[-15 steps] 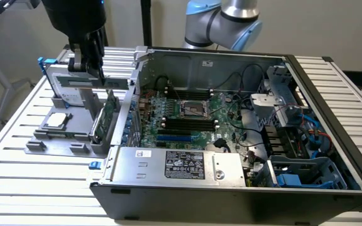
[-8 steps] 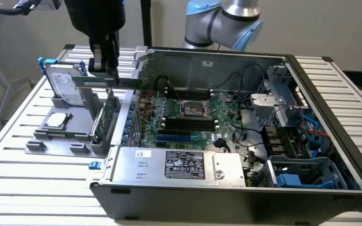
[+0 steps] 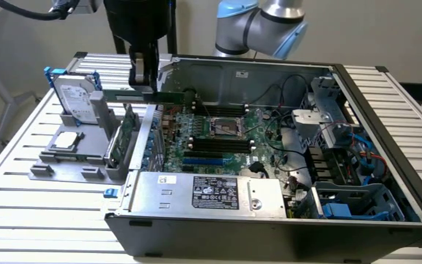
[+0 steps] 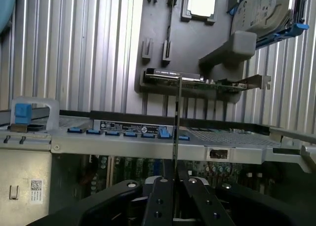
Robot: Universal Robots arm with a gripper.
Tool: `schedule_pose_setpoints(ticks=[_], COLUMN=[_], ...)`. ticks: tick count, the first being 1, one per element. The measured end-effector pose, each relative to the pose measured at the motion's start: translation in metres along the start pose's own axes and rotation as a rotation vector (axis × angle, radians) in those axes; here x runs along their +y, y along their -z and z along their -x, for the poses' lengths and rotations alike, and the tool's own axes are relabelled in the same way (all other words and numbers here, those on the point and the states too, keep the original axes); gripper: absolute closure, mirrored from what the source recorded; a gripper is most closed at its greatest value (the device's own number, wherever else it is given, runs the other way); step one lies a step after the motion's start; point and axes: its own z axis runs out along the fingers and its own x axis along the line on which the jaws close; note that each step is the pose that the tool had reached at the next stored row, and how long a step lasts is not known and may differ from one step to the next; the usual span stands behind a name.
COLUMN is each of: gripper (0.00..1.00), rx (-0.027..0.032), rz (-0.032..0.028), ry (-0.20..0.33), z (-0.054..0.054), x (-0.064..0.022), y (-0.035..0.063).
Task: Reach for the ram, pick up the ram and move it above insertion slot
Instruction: 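Pick up the ram and move it above insertion slot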
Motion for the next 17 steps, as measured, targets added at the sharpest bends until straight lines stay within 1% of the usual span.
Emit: schedule_pose_setpoints(ticks=[8,17], gripper=[0.86,0.86], rx=[-0.0011,-0.0010], rz=[0.0007,0.0014], ry=[0.007,0.014], z=[-0.002,-0.004], x=[-0.0293,-0.0616], y=[0.0012,0.0024])
